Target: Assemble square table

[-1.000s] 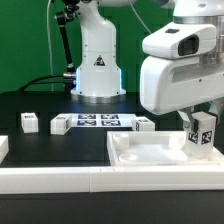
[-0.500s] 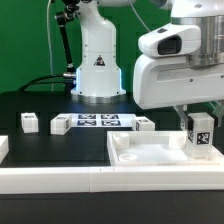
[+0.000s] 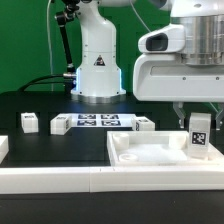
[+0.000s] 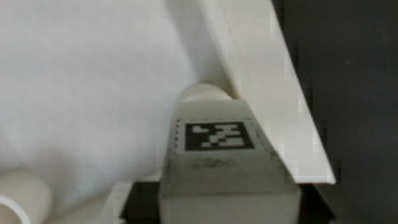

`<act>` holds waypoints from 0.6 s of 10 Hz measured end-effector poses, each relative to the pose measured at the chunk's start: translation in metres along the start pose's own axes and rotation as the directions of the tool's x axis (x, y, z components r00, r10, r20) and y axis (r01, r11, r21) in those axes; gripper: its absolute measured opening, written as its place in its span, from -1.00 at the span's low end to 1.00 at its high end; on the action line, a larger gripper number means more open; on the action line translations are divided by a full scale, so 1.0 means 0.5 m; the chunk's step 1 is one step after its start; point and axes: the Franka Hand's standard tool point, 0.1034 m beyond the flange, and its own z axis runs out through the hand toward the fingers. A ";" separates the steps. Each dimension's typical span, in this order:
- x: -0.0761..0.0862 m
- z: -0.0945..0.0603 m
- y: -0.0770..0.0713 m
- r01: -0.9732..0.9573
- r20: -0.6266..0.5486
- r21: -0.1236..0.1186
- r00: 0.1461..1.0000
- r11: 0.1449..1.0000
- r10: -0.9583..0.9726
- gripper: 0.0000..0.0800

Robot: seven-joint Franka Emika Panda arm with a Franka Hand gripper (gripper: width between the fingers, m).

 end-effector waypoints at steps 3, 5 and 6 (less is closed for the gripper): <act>0.001 0.001 0.003 -0.280 -0.001 0.020 0.960 0.960 0.280 -0.27; 0.001 0.001 0.003 -0.412 0.006 0.021 0.911 0.911 0.412 -0.27; 0.000 0.001 0.003 -0.472 0.012 0.019 0.882 0.881 0.472 -0.27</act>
Offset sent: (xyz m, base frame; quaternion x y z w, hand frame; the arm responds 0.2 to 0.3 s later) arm -0.0070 -0.0034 -0.0025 0.0053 0.0075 0.2723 0.9622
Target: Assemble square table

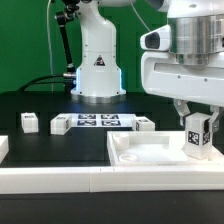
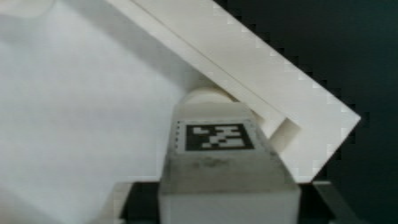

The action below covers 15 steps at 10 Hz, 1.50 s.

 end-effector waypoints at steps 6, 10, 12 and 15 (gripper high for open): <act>-0.002 0.001 -0.001 -0.078 0.011 0.004 0.997 0.997 0.078 0.52; -0.005 0.000 -0.006 0.187 0.004 0.014 0.982 0.982 -0.187 0.62; -0.005 0.000 -0.006 0.337 0.002 0.014 0.941 0.941 -0.337 0.62; -0.007 0.000 -0.008 0.566 -0.022 -0.017 0.824 0.824 -0.567 0.62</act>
Offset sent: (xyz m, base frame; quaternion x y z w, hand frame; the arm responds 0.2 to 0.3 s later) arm 0.0000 0.0000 0.0000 0.0000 0.0000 0.0000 1.0000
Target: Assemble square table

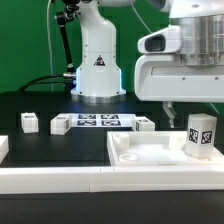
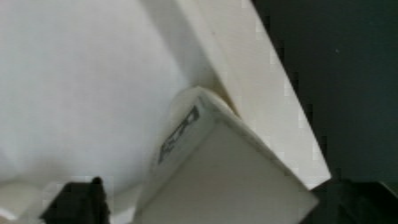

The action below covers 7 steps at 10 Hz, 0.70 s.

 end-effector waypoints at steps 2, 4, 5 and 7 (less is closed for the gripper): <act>-0.009 0.001 -0.016 0.175 -0.021 -0.030 0.984 0.984 -0.176 0.62; -0.012 0.003 -0.026 0.377 -0.036 -0.043 0.925 0.925 -0.379 0.62; -0.011 0.003 -0.025 0.440 -0.033 -0.046 0.896 0.897 -0.442 0.62; -0.008 0.003 -0.020 0.558 -0.027 -0.050 0.828 0.828 -0.559 0.62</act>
Offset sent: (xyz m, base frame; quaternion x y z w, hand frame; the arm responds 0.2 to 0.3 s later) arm -0.0077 0.0049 0.0015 -0.0358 0.0425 -0.2702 0.9612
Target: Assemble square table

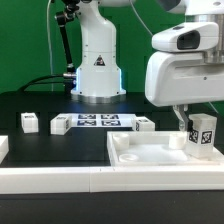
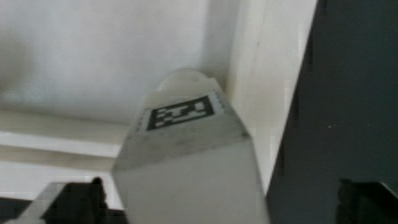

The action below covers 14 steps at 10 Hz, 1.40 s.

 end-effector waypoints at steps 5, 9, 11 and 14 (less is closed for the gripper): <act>-0.004 0.003 0.010 0.158 0.004 0.001 0.987 0.987 -0.158 0.62; -0.011 0.008 0.012 0.157 0.010 0.002 0.988 0.988 -0.157 0.62; -0.008 0.005 0.013 0.157 0.009 0.001 0.988 0.988 -0.157 0.32; -0.007 0.006 0.015 0.144 0.008 0.001 0.990 0.990 -0.144 -0.27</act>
Offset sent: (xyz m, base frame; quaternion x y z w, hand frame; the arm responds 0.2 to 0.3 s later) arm -0.0082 -0.0046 0.0006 0.0082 -0.0106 0.0154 0.9998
